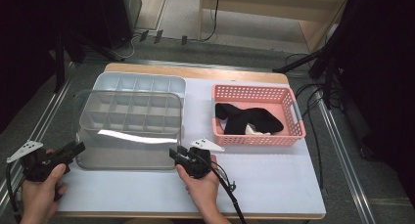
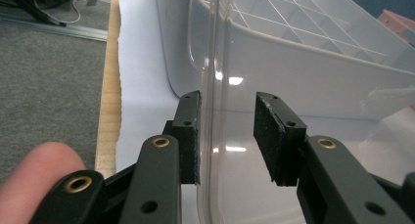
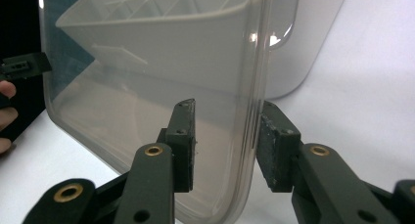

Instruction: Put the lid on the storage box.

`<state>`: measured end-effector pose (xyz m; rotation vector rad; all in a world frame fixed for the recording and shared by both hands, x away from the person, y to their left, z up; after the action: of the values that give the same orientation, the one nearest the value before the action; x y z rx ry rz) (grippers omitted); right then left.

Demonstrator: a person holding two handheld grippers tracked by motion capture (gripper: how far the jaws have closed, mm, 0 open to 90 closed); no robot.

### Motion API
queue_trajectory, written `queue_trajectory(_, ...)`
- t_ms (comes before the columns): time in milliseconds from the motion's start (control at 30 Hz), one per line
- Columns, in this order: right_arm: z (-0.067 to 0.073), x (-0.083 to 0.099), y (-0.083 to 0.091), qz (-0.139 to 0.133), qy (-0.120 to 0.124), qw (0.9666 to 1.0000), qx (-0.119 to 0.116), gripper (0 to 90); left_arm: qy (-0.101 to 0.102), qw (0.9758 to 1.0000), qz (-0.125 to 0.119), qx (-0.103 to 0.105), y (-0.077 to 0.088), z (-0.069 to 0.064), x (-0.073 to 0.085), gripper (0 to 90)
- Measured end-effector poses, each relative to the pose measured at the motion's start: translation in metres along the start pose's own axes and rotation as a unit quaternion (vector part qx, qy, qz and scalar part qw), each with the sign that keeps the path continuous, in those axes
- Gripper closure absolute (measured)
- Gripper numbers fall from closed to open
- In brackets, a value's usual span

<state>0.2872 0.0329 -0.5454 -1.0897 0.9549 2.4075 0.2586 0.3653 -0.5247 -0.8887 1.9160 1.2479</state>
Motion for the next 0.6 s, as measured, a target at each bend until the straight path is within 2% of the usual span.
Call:
queue_trajectory(133, 0.004, 0.011, 0.004, 0.011, 0.014, 0.9998, 0.002, 61.0, -0.002, 1.0000, 0.001, 0.000, 0.006, -0.001, 0.006, 64.8)
queue_trajectory(167, 0.005, 0.014, 0.005, 0.014, 0.012, 0.9998, 0.001, 60.3, 0.000, 1.0000, -0.001, 0.001, 0.007, -0.001, 0.008, 64.7)
queue_trajectory(233, 0.006, 0.020, 0.007, 0.015, 0.021, 0.9997, -0.003, 58.4, 0.000, 0.9999, 0.000, 0.011, 0.008, -0.002, 0.010, 62.8)
queue_trajectory(267, 0.006, 0.021, 0.007, 0.012, 0.029, 0.9995, -0.004, 54.8, 0.005, 0.9999, 0.000, 0.015, 0.008, -0.003, 0.009, 57.8)
queue_trajectory(333, 0.002, 0.020, 0.008, 0.008, 0.018, 0.9998, 0.002, 43.4, 0.015, 0.9998, -0.002, 0.014, 0.007, -0.002, 0.007, 45.7)
queue_trajectory(400, -0.001, 0.017, 0.009, 0.001, 0.013, 0.9999, 0.006, 43.4, 0.027, 0.9996, -0.008, 0.007, 0.006, 0.002, 0.000, 44.6)
queue_trajectory(433, -0.006, 0.010, 0.011, -0.016, 0.009, 0.9998, 0.009, 45.5, 0.028, 0.9995, -0.010, 0.007, 0.006, 0.003, -0.003, 44.2)
queue_trajectory(533, -0.009, -0.002, 0.016, -0.034, -0.004, 0.9994, 0.007, 55.4, 0.041, 0.9988, -0.016, 0.018, 0.004, 0.005, -0.014, 44.3)
queue_trajectory(600, -0.008, -0.009, 0.016, -0.037, 0.001, 0.9993, -0.003, 60.3, 0.050, 0.9982, -0.020, 0.027, 0.003, 0.004, -0.022, 45.2)
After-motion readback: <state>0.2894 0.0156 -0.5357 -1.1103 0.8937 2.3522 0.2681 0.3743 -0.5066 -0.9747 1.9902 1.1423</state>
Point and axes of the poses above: each handheld gripper's, and its own axes: y roughly backward along the jaws, x roughly out of its underside, z roughly to its left, the point moved 8 cm from there along -y, roughly forward along the jaws, and after that the axes turned 2 degrees about -x, right-handed, at the moved point
